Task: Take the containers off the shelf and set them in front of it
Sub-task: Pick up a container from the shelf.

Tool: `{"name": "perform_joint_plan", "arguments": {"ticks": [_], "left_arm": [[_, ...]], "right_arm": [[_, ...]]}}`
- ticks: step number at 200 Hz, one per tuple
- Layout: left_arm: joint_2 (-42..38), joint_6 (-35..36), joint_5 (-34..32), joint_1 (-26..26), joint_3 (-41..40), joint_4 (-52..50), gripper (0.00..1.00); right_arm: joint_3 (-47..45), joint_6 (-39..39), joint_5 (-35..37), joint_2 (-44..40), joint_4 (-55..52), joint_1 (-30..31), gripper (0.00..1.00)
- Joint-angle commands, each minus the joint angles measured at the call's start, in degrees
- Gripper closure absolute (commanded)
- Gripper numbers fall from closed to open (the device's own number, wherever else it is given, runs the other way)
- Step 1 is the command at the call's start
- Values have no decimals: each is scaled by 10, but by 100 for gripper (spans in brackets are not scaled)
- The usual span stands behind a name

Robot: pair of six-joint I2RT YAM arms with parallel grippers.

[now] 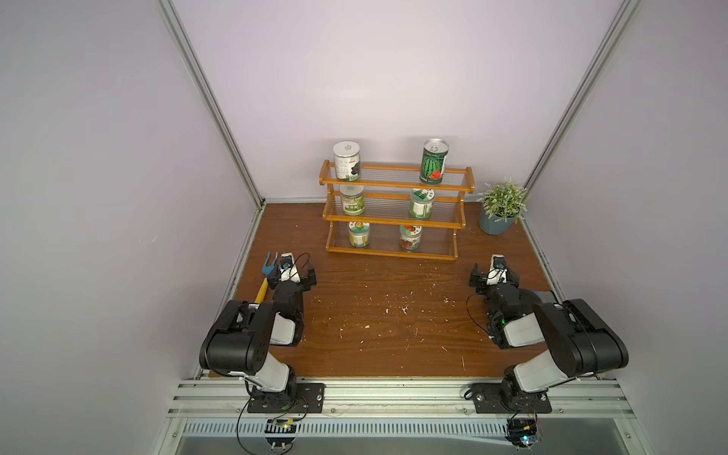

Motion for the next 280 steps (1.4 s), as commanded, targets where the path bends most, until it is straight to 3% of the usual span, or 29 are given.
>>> {"name": "perform_joint_plan", "arguments": {"ticks": [1,115,129,154,176,219,243,280], "left_arm": [[4,7,-2,-2,4,12,0],[3,6,2,0,7,4,0],[2,5,2,0,6,5,0],[1,8,-8,-4,6,4,0],[-13,13,-31,-14,12,-10,0],[-74,41,-30,-33,99,-209,0],[-106,4,-31,-33,177,-363,0],[-132,-25,98,-34,277,-520,0]], "right_arm": [[13,7,-10,-9,15,-4,1],[27,17,-65,-10,-18,-28,1],[31,3,-96,-17,-20,-29,1],[117,-15,-102,-81,-224,-17,1],[178,19,-94,-105,-330,-14,1],[325,52,-142,-142,-524,37,1],[458,63,-202,-128,-616,49,1],[589,55,-228,-90,-625,58,1]]}}
